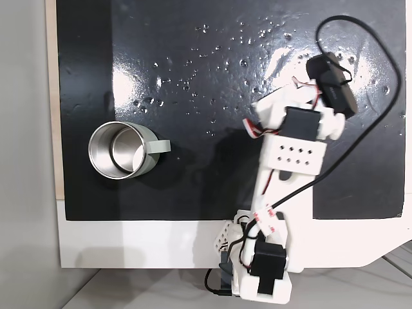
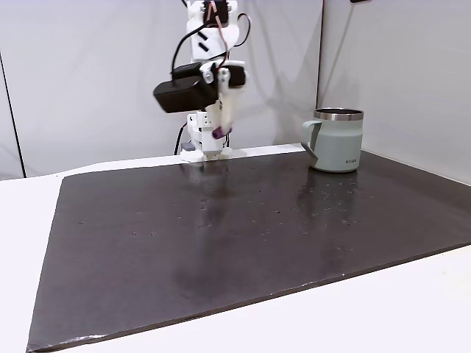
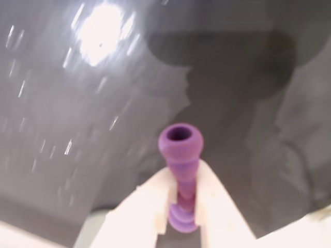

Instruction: Grasp a pengrip and put it in the cup.

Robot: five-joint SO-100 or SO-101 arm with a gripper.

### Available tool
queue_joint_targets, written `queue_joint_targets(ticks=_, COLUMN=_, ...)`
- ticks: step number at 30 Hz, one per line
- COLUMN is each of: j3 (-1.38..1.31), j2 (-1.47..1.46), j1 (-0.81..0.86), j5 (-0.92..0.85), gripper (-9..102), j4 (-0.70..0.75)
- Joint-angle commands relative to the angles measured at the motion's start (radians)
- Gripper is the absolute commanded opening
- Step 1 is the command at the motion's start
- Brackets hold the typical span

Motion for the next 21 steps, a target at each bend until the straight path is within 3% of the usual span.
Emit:
queue_joint_targets(ticks=1, j3=-0.003, j2=0.147, j1=-0.235, j5=0.153, gripper=0, j4=0.067)
queue_joint_targets(ticks=10, j3=-0.060, j2=0.173, j1=-0.724, j5=0.468, gripper=0, j4=0.106)
queue_joint_targets(ticks=21, j3=-0.356, j2=-0.072, j1=-0.890, j5=0.669, gripper=0, j4=0.034)
